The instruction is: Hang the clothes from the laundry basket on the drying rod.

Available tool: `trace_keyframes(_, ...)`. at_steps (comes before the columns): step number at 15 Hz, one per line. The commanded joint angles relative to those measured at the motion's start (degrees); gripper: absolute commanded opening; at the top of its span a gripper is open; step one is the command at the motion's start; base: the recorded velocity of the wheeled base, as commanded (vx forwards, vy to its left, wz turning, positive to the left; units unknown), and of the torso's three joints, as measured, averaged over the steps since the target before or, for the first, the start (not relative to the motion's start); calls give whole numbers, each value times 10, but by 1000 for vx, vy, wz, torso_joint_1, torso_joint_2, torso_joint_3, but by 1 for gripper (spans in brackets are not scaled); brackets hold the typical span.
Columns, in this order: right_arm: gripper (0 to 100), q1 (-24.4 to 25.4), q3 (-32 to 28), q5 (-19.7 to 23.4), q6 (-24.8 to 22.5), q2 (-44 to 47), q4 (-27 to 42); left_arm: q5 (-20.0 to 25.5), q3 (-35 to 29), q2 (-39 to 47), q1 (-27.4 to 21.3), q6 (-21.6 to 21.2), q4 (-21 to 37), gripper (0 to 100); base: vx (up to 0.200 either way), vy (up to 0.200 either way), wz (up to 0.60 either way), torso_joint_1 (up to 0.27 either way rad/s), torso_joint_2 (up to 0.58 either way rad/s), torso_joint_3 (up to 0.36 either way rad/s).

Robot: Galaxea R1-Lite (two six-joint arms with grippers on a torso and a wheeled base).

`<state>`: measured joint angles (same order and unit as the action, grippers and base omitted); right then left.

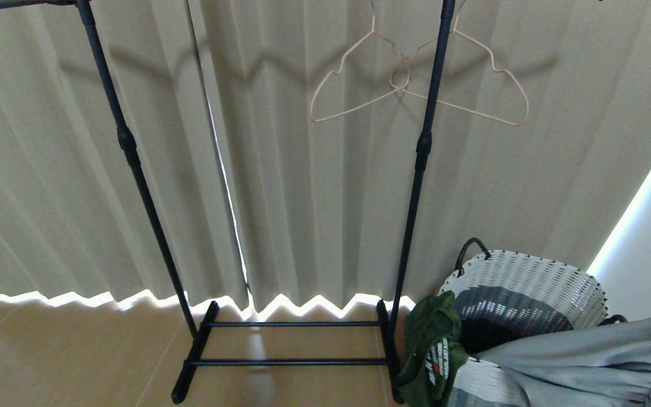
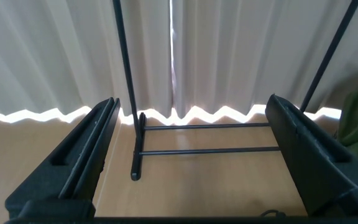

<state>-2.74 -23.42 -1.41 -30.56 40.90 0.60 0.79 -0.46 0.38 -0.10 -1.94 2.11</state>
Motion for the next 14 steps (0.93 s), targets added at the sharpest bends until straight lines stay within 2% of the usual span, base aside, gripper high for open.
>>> trace_keyframes(1,0,0,0,0,0,-1,0,0,0,1,0,0,0,100,-200,0,0,2,-2,7)
trace_keyframes(4,0,0,0,0,0,-6,0,1,-1,1,0,-1,1,100,-200,0,0,5,4,-2)
trace_keyframes(10,0,0,1,0,0,-5,0,1,0,1,0,-1,0,100,0,0,0,0,0,0)
trace_keyframes(14,0,0,7,0,0,-6,0,2,0,0,0,-1,1,100,0,200,0,2,2,0)
